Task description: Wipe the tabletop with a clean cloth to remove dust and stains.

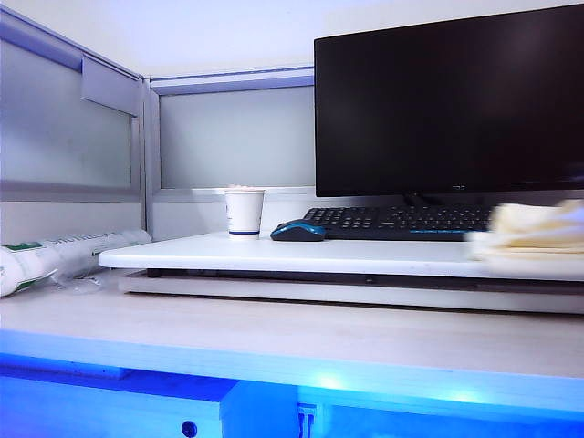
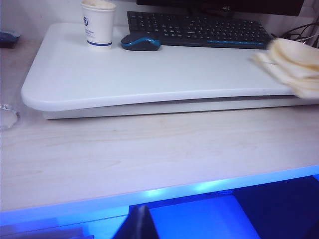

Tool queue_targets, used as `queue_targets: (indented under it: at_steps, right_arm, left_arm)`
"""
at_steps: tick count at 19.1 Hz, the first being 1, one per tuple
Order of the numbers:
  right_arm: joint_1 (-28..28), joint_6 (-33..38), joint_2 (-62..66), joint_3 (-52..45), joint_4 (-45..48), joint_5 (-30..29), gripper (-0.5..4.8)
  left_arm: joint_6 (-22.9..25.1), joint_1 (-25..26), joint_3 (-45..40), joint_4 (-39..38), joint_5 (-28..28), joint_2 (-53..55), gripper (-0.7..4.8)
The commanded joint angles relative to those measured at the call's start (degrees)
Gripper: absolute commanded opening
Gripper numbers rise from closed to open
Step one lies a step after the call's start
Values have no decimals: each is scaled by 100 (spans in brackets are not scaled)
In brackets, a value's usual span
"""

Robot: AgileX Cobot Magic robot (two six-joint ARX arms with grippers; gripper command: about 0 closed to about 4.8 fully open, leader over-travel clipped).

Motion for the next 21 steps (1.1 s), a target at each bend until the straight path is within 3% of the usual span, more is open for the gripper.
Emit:
queue_targets:
  at_steps: [1,5,12,21]
  right_arm:
    - [-264,-278,-199,15,-120,-120,-3]
    - [-37,-273,-103,4,44,-221,-4]
    - [1294,391,802,136,992,-219,-4]
    - [3108,833,2841,2337,933,-221,-4]
  left_arm:
    - [-11,2,7,-133,35,2,-6]
    - [-11,2,7,-133,39,2,-6]
    - [-11,2,7,-133,42,2,-6]
    - [-11,2,7,-133,39,2,-6]
